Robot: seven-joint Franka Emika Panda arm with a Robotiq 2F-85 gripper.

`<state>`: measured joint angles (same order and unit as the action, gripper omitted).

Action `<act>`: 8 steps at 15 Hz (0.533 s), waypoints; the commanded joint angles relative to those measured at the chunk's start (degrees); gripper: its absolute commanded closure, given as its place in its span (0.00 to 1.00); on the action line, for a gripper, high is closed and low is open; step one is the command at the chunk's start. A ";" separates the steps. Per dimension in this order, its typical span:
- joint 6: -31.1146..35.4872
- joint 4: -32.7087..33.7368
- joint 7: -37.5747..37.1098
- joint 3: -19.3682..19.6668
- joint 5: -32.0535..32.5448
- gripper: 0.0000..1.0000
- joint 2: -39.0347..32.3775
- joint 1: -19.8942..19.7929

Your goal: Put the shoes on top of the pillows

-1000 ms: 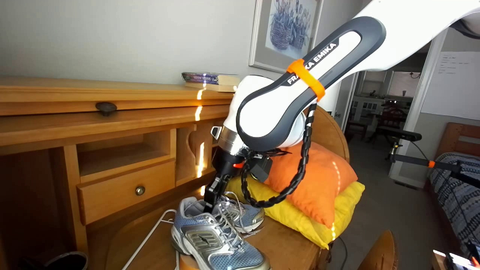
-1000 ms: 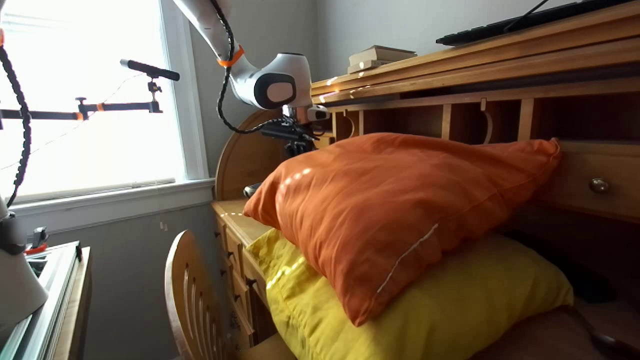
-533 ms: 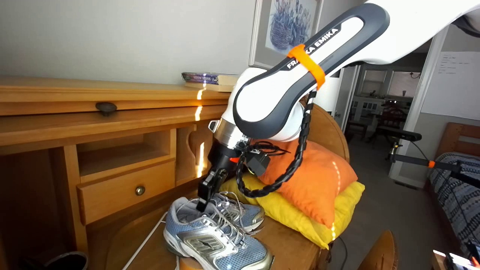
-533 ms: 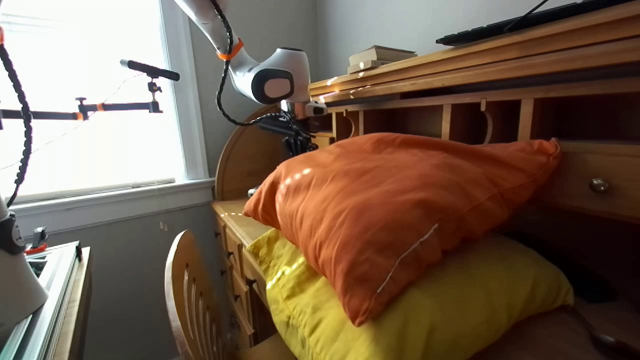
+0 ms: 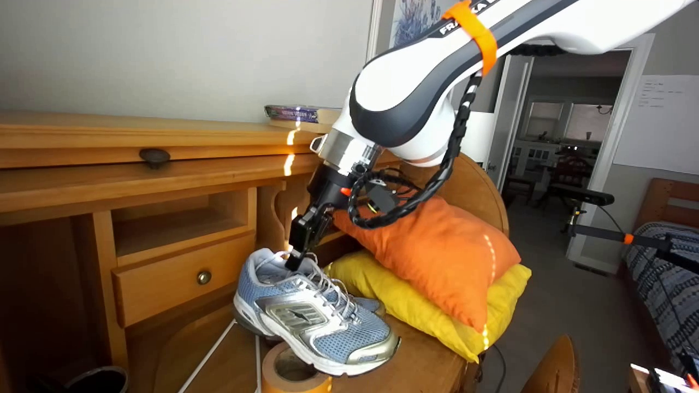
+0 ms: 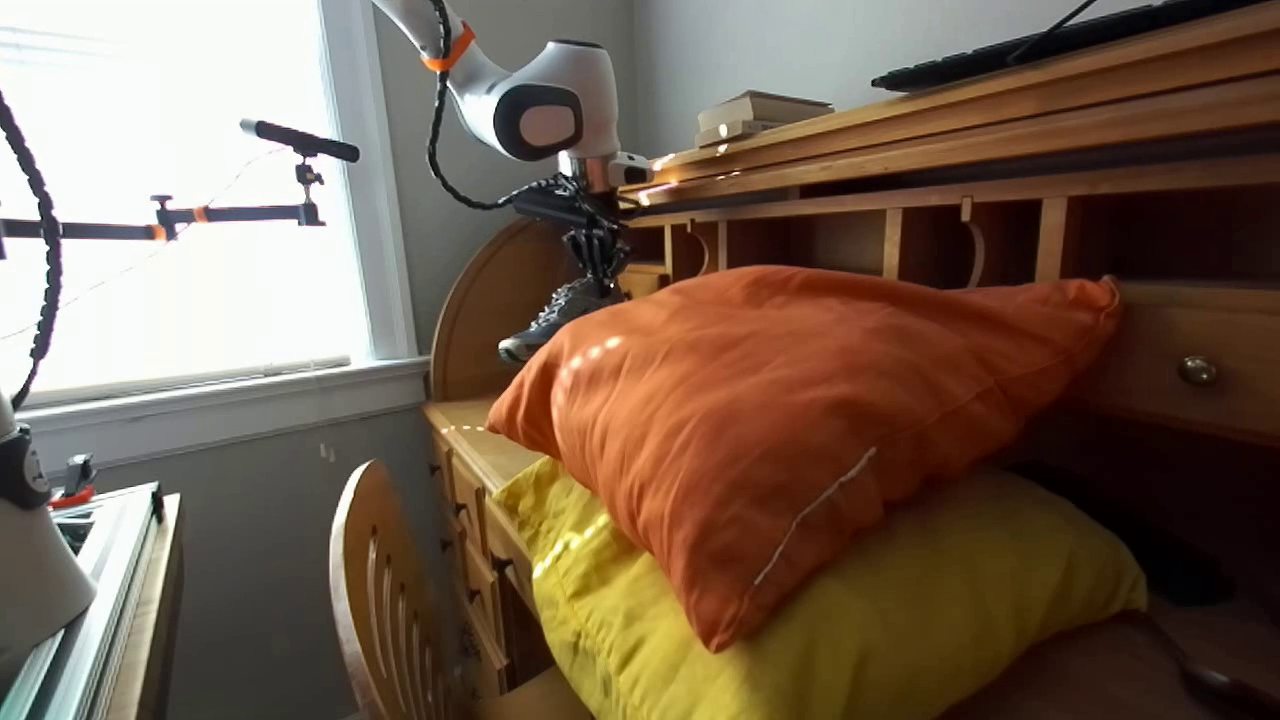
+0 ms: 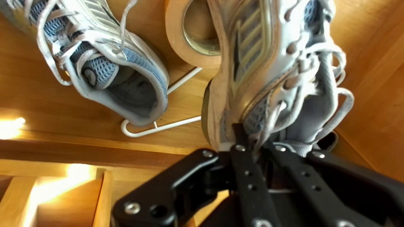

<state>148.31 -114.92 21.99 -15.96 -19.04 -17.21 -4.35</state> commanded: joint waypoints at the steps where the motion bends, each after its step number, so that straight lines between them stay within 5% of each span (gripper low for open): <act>1: -3.81 -3.40 1.17 1.53 -2.13 0.98 7.66 -0.11; 8: -11.12 -6.14 0.40 9.21 3.12 0.98 18.09 1.01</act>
<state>140.80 -118.17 22.42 -10.26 -18.32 -4.59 -4.17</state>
